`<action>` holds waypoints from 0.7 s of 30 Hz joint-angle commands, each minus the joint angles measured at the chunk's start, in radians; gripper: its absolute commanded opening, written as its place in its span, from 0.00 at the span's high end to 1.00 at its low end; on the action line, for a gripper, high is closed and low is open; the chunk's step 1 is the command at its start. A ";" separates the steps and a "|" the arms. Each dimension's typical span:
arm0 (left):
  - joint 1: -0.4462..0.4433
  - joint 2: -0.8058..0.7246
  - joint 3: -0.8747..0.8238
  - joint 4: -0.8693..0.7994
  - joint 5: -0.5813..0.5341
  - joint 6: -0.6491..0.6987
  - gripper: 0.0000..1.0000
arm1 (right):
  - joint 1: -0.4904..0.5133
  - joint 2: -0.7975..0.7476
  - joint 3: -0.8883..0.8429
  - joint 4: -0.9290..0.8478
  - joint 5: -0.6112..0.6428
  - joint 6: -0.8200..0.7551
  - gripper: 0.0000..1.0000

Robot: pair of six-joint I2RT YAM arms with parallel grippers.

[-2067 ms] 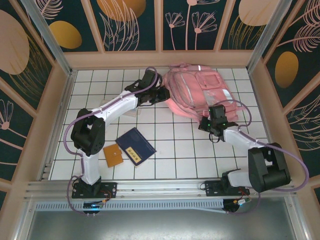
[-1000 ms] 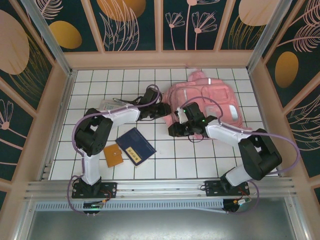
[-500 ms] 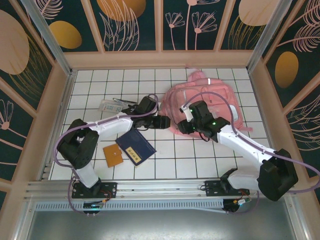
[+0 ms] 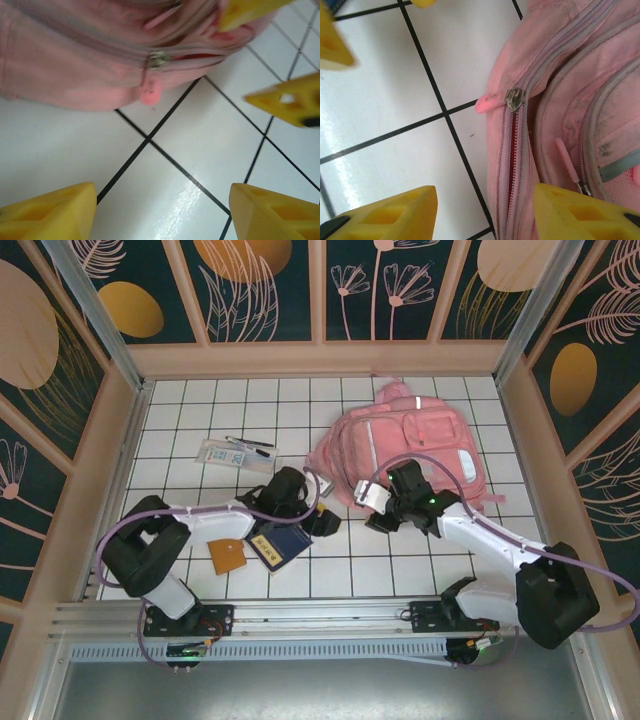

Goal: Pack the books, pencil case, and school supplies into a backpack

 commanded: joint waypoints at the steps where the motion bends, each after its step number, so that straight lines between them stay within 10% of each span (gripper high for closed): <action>1: 0.003 -0.054 -0.086 0.297 0.124 0.209 0.30 | -0.040 0.023 -0.053 0.163 -0.062 -0.089 0.47; 5: 0.003 -0.017 -0.093 0.345 0.146 0.305 0.30 | -0.044 0.067 -0.079 0.237 0.008 -0.124 0.53; 11: 0.003 0.066 -0.103 0.598 0.125 0.285 0.31 | -0.060 -0.043 -0.163 0.415 -0.081 -0.089 0.98; 21: 0.000 0.199 -0.064 0.730 0.085 0.336 0.33 | -0.089 -0.151 -0.210 0.443 -0.150 -0.063 1.00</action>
